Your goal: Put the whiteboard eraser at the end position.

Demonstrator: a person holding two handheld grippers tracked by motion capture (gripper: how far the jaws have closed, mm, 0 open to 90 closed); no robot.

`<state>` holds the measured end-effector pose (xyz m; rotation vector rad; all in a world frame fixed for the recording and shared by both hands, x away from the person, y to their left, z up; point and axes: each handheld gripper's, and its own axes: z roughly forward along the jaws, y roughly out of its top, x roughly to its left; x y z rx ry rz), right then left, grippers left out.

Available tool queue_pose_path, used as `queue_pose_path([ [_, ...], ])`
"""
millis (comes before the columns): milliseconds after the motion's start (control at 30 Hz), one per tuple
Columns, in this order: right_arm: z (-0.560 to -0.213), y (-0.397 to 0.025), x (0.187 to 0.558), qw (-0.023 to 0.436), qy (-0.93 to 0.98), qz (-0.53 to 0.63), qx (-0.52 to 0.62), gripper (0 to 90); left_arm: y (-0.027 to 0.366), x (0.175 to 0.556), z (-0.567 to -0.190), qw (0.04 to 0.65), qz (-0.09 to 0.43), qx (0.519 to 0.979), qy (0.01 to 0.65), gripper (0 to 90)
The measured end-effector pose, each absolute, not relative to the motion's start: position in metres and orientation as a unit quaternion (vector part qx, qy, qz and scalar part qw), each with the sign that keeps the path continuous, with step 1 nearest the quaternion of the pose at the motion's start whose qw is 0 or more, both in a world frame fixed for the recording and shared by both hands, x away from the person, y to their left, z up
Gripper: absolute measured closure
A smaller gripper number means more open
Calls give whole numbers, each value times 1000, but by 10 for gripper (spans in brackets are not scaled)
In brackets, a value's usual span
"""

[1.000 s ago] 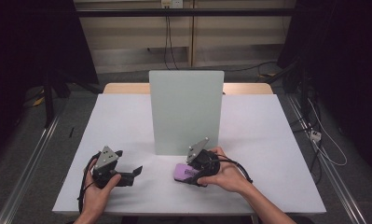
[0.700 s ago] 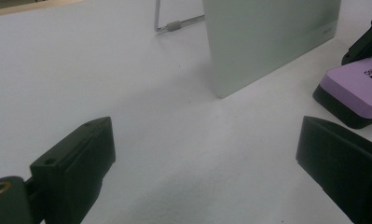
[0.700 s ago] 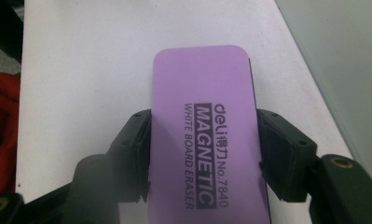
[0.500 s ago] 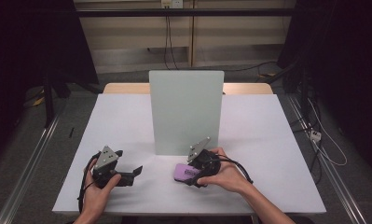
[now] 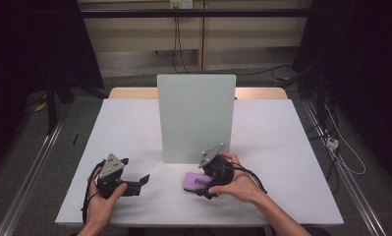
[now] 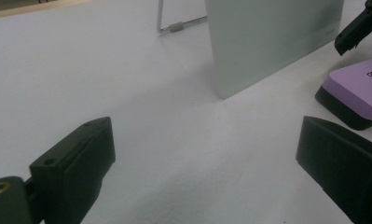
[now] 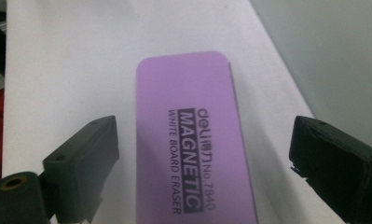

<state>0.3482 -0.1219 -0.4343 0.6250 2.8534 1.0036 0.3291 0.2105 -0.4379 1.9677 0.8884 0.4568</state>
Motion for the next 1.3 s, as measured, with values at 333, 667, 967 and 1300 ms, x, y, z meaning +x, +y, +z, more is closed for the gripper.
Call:
queue_pose_path([
  [333, -430, -134, 347, 37, 908, 341, 240, 81, 209, 330, -438, 449, 183, 798, 357, 44],
  [667, -425, -143, 345, 53, 886, 375, 266, 86, 209, 329, -439, 451, 181, 797, 360, 44],
  [967, -423, -152, 342, 81, 860, 405, 300, 85, 209, 329, -439, 453, 176, 795, 362, 44],
  [1300, -424, -171, 338, 100, 840, 414, 335, 86, 210, 330, -439, 454, 175, 793, 367, 43],
])
